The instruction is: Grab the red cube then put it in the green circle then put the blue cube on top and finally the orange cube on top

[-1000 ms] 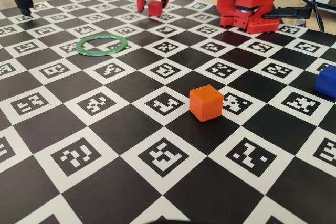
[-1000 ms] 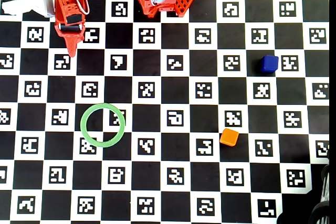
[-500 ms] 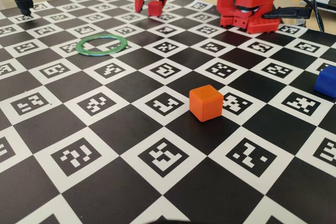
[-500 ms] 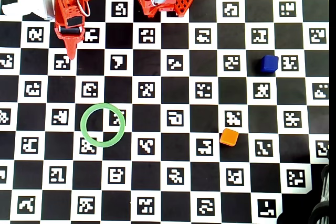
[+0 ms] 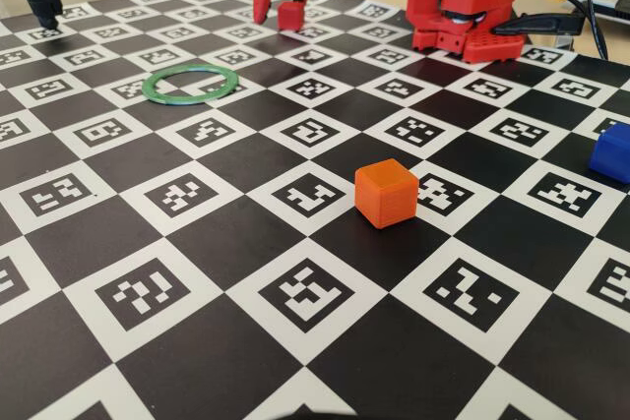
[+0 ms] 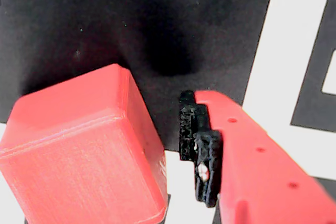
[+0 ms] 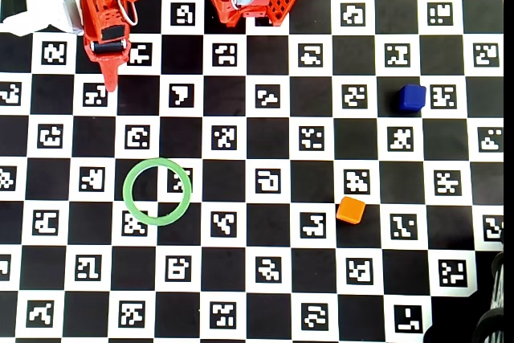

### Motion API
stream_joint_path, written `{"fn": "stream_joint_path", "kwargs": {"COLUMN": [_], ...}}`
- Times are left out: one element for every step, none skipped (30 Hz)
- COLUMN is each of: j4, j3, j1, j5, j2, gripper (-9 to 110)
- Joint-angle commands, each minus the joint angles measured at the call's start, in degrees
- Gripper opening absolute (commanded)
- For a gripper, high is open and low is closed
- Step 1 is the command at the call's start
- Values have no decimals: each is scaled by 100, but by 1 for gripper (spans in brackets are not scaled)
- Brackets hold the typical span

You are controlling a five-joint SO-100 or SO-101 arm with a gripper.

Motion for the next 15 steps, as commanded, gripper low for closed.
{"fn": "stream_joint_path", "kwargs": {"j4": [-18, 18, 18, 35, 62, 97, 114, 149, 167, 185, 193, 202, 220, 237, 264], "j3": [-18, -26, -26, -26, -26, -26, -26, -35, -35, -35, -35, -35, -35, -44, -44], "j1": [-9, 0, 0, 0, 0, 0, -9, -9, -9, -18, -18, -26, -26, -35, -44], "j5": [-220, -281, -316, -369, -413, -448, -475, -510, -536, -554, -571, -598, -615, -633, -659], "j2": [62, 62, 62, 62, 70, 70, 79, 79, 79, 79, 79, 79, 79, 88, 88], "gripper": [43, 43, 43, 43, 43, 43, 43, 43, 43, 43, 43, 43, 43, 43, 43]}}
